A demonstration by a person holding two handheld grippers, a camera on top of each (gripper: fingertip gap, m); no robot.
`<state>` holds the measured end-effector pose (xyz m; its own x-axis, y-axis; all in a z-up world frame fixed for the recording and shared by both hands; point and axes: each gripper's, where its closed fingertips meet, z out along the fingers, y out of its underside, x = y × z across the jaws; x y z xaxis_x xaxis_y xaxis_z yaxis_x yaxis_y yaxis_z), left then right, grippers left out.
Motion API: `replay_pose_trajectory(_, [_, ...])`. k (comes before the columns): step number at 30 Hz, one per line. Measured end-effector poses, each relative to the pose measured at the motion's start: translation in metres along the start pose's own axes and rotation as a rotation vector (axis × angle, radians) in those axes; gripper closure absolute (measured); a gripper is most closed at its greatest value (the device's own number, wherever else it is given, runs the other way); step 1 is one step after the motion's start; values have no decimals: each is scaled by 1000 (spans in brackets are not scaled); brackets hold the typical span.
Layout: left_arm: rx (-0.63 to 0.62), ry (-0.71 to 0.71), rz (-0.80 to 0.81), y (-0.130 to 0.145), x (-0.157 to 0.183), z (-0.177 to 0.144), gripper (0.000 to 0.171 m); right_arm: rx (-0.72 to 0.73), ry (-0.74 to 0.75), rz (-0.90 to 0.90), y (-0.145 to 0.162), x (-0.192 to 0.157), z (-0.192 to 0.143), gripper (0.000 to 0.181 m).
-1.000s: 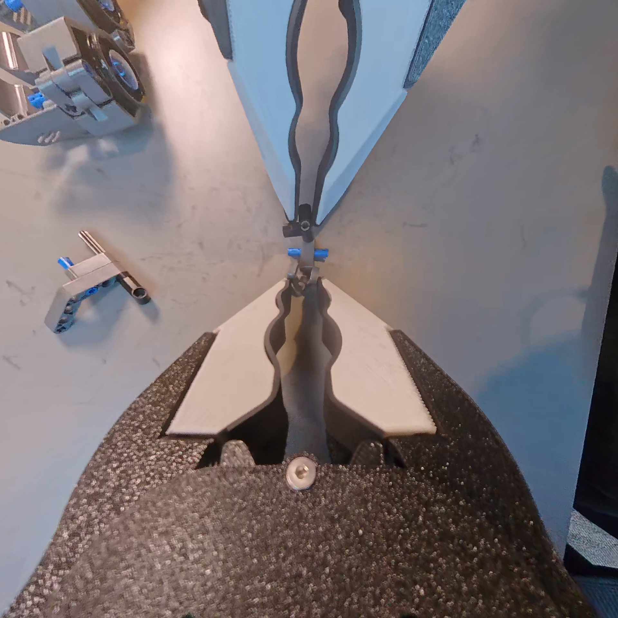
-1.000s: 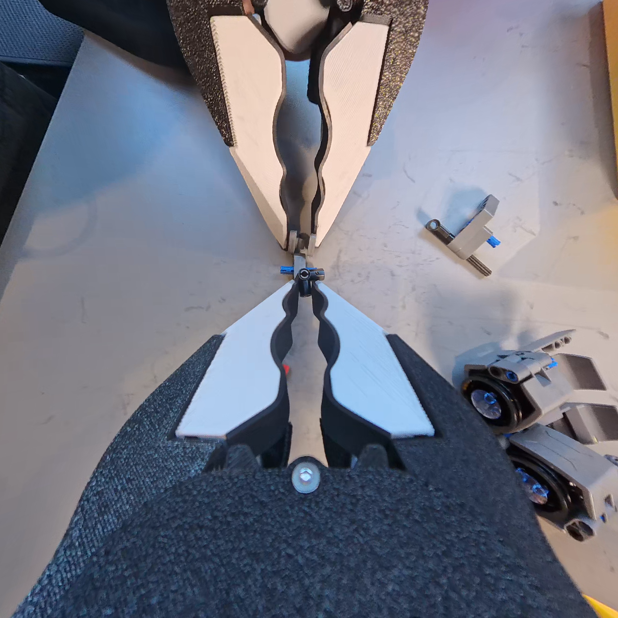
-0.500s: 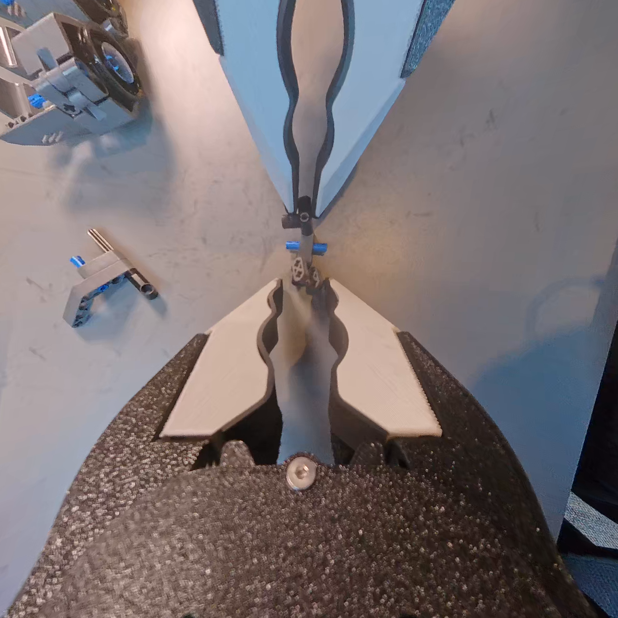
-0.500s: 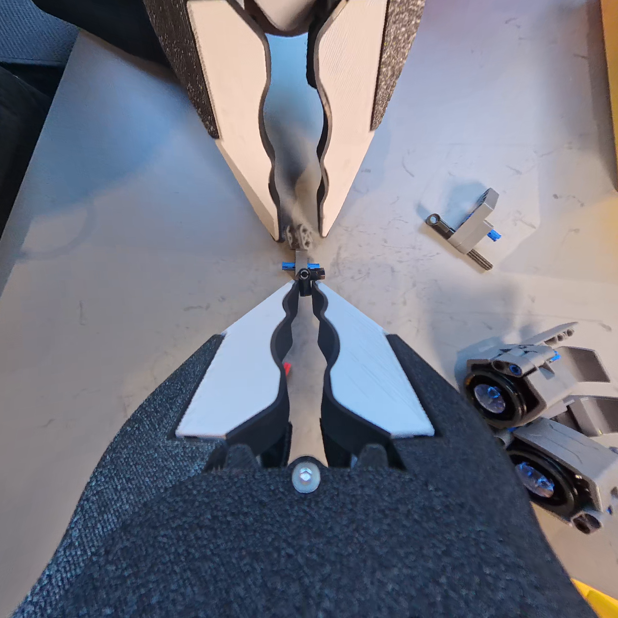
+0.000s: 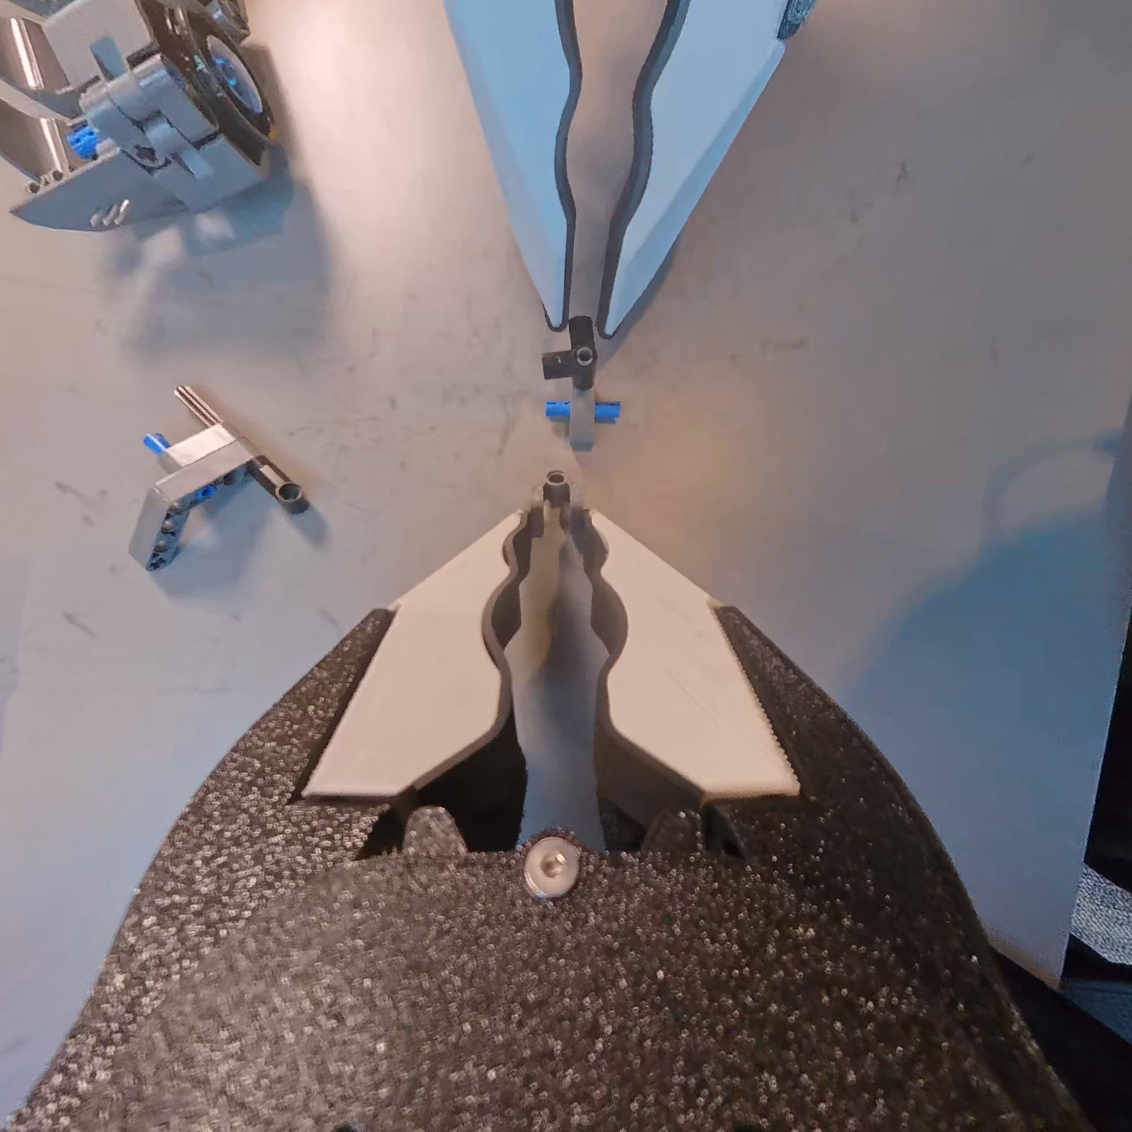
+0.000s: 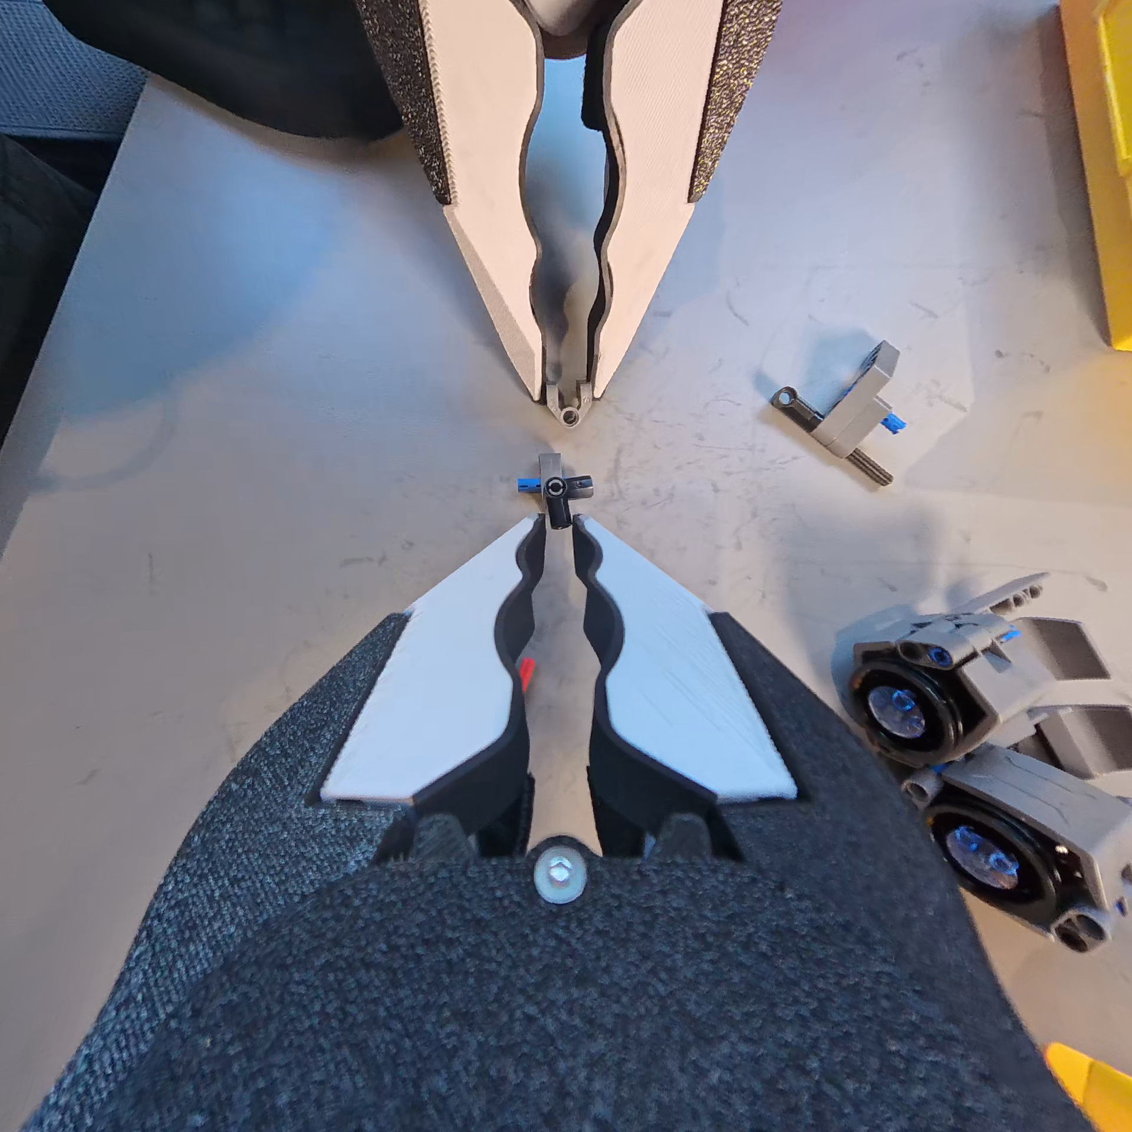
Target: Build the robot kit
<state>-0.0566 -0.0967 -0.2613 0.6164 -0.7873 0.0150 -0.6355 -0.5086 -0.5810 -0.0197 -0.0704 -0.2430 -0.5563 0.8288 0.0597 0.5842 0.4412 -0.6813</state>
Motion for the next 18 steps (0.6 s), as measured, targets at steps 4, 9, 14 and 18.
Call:
replay_pose_trajectory(4, [41, -9, -13, -2, -4, -1, 156, 26, 12, 11, -1, 1, -5, 173])
replay_pose_trajectory(9, [225, 19, -81, -20, -10, -16, 156, 110, 29, 32, -7, 1, -17, 166])
replay_pose_trajectory(14, [536, 120, -205, -55, -11, -42, 156, 288, 73, 6, -30, -2, -33, 155])
replay_pose_trajectory(18, [729, 270, -306, -80, -1, -55, 156, 436, 199, -36, -54, 3, -44, 136])
